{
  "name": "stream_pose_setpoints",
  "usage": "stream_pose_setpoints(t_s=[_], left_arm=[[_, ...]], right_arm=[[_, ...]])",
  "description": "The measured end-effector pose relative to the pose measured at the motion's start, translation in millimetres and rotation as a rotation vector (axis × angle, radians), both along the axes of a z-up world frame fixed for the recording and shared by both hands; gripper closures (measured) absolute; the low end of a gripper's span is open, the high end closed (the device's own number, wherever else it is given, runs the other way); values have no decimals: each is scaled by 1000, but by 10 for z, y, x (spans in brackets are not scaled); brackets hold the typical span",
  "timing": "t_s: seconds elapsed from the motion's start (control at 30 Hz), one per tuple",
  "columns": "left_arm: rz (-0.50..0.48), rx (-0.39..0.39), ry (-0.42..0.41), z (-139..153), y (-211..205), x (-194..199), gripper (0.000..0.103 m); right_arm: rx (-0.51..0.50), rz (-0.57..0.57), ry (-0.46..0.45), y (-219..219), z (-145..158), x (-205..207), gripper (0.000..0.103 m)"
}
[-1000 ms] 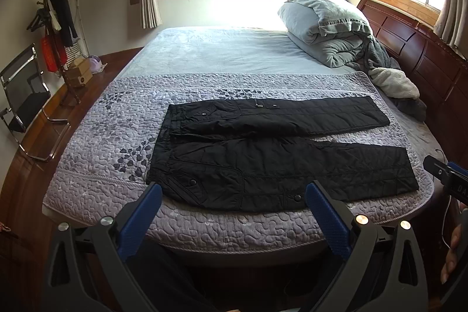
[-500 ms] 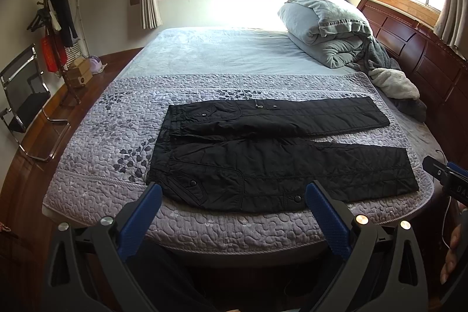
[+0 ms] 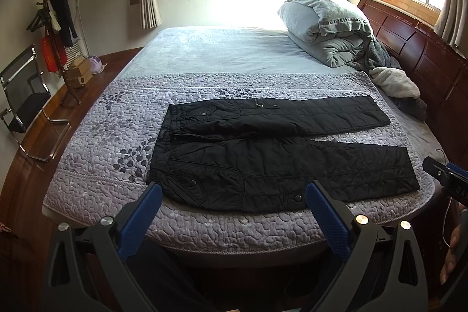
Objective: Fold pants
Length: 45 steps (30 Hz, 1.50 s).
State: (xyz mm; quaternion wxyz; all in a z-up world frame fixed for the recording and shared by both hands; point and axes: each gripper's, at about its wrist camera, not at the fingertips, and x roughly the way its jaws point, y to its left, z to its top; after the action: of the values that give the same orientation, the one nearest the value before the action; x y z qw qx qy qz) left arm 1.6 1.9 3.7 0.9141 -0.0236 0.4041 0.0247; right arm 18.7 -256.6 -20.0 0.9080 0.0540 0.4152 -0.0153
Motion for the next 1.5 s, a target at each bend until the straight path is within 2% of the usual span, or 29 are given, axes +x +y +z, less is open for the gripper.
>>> stream_pose_setpoints(t_s=[0.3, 0.43, 0.53, 0.6, 0.67, 0.7, 0.73, 0.77, 0.8, 0.83, 0.9, 1.07, 1.17, 1.2, 1.37, 1.4, 1.5], left_arm=[[0, -3, 11, -40, 13, 27, 4], [-20, -39, 42, -156, 68, 109, 4], [-51, -90, 81, -305, 181, 229, 4], [-71, -159, 101, -418, 304, 318, 4], [-88, -230, 96, -557, 482, 417, 4], [-108, -242, 74, -634, 544, 457, 4], [-122, -240, 59, -721, 625, 509, 4], [-109, -230, 89, -844, 719, 604, 4], [-94, -251, 147, -1000, 841, 713, 4], [-98, -325, 210, -1182, 993, 839, 4], [-65, -500, 254, -1536, 1384, 1030, 4], [145, -652, 425, -2553, 2189, 1486, 4], [292, -737, 480, -2986, 2503, 1581, 4], [309, -777, 472, -3066, 2546, 1597, 4], [343, -728, 492, -3216, 2515, 1767, 4], [349, -708, 492, -3198, 2490, 1793, 8], [388, -602, 516, -3174, 2457, 1870, 29]], right_arm=[[4, -4, 11, -25, -29, 52, 2], [4, -12, 12, -54, -75, 85, 2], [10, -16, 14, -107, -147, 143, 2], [20, -17, 30, -164, -235, 210, 2], [60, -6, 54, -254, -382, 303, 2], [89, 1, 70, -303, -472, 354, 2], [124, 6, 92, -370, -590, 417, 2], [159, 5, 121, -433, -714, 476, 2], [204, -1, 153, -514, -862, 543, 2], [247, -3, 180, -590, -1005, 599, 2], [297, -15, 227, -708, -1270, 692, 2], [334, -52, 272, -911, -1685, 761, 2], [366, -83, 285, -1012, -1804, 742, 2], [378, -90, 286, -1038, -1835, 731, 2], [403, -121, 280, -1223, -1982, 717, 2], [417, -131, 280, -1290, -2024, 719, 2], [481, -191, 274, -1621, -2188, 710, 2]])
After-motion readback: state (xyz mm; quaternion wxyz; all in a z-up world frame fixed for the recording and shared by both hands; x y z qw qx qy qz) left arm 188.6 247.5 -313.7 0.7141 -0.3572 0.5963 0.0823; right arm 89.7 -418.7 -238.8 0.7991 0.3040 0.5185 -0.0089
